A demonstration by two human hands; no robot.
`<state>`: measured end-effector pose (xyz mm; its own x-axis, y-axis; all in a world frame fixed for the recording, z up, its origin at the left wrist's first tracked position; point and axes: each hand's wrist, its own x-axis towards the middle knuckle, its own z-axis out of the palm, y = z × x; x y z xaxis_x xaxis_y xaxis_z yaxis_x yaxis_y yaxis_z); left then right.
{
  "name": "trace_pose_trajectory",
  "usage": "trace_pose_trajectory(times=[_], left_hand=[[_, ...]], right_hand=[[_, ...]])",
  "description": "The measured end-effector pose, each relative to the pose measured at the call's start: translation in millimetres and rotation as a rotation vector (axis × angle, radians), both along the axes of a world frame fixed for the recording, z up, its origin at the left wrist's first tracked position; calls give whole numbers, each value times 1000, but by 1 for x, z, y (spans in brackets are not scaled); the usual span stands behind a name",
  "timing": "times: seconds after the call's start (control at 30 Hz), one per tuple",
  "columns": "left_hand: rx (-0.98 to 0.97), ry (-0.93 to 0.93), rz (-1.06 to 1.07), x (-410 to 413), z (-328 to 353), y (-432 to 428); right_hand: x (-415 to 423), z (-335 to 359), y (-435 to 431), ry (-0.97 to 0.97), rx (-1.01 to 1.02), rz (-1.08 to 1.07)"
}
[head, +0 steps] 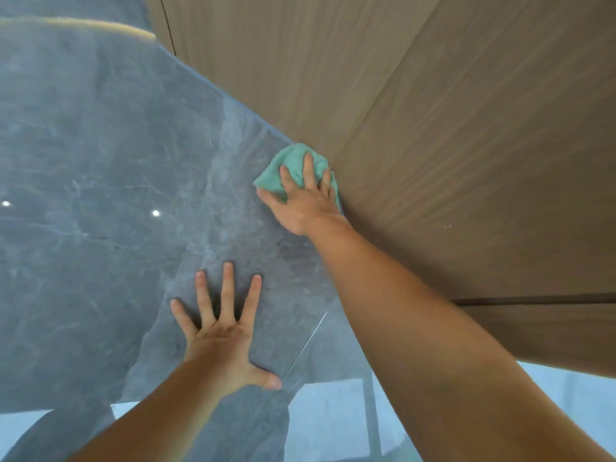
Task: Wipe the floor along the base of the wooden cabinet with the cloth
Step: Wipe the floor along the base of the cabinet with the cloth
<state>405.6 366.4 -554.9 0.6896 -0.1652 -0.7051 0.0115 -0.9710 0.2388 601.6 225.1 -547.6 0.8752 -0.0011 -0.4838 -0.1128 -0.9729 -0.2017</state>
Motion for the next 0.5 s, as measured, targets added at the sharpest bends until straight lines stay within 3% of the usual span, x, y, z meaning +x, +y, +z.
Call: trace_pose_trajectory(times=[0.33,0.4,0.5], left_hand=[[0,-2,9,-1,-2,3],[-4,-13,6,-1,-3,2],[-4,-31,-11,0,-4,0]], right_hand=[[-251,7,-53,-81,87,100],[-257,4,-53,-59,78,72],[-197,-1,-40,-102,19,98]])
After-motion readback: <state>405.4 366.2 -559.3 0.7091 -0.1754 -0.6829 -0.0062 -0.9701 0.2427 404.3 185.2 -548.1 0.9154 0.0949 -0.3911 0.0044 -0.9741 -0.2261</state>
